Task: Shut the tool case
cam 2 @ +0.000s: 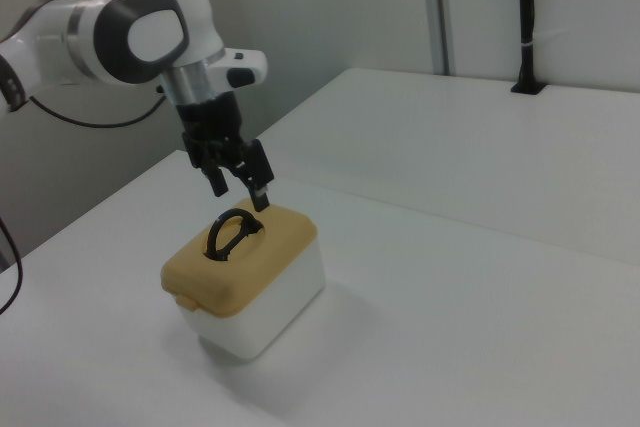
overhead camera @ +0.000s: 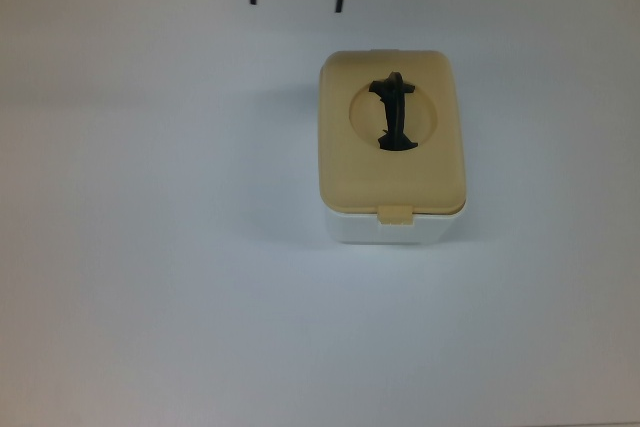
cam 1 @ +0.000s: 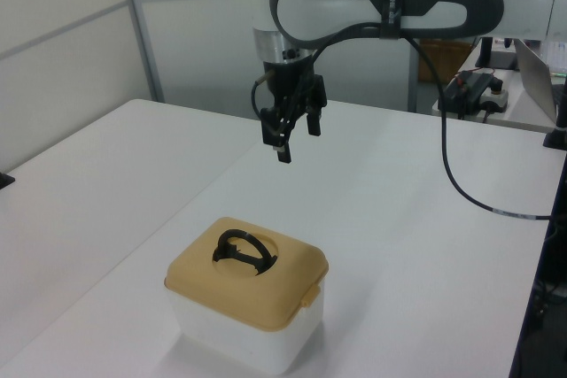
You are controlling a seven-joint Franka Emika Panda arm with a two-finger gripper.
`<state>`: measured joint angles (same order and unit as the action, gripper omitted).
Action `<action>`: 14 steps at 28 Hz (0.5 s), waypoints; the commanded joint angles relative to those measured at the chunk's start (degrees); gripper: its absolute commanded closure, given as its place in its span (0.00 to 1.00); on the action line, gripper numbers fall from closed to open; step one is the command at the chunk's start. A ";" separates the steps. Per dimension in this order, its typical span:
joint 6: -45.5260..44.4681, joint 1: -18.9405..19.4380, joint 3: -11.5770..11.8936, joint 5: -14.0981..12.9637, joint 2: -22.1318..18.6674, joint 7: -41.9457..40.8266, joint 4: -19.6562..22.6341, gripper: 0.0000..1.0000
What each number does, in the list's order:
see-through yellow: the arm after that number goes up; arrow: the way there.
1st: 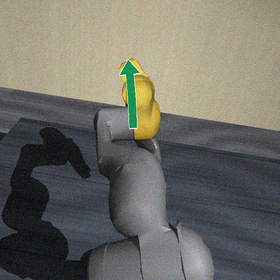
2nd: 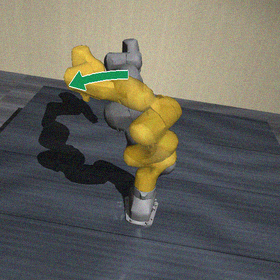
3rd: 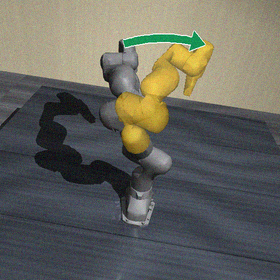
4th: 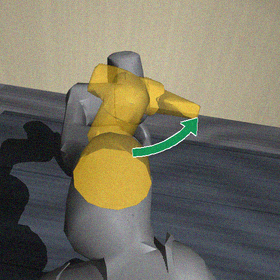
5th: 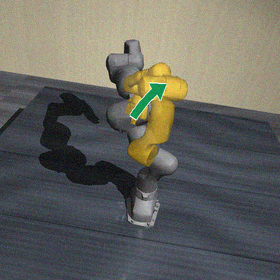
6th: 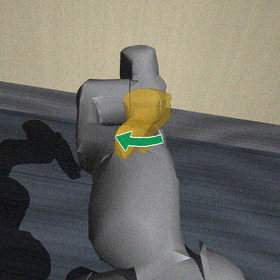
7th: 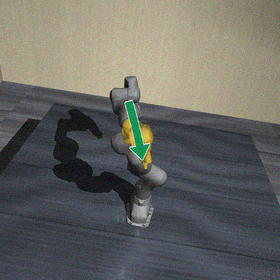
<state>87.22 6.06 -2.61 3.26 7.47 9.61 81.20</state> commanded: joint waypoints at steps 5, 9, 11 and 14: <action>-0.91 -6.05 0.15 -0.28 -0.44 -4.33 0.54 0.00; -0.91 -8.69 0.15 -0.36 -0.44 -5.30 0.45 0.00; -0.91 -9.22 0.15 -0.36 -0.44 -5.30 0.45 0.00; -0.91 -10.45 0.15 -0.28 -0.44 -5.57 0.54 0.00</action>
<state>87.21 -3.12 -2.52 3.25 7.57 5.37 81.30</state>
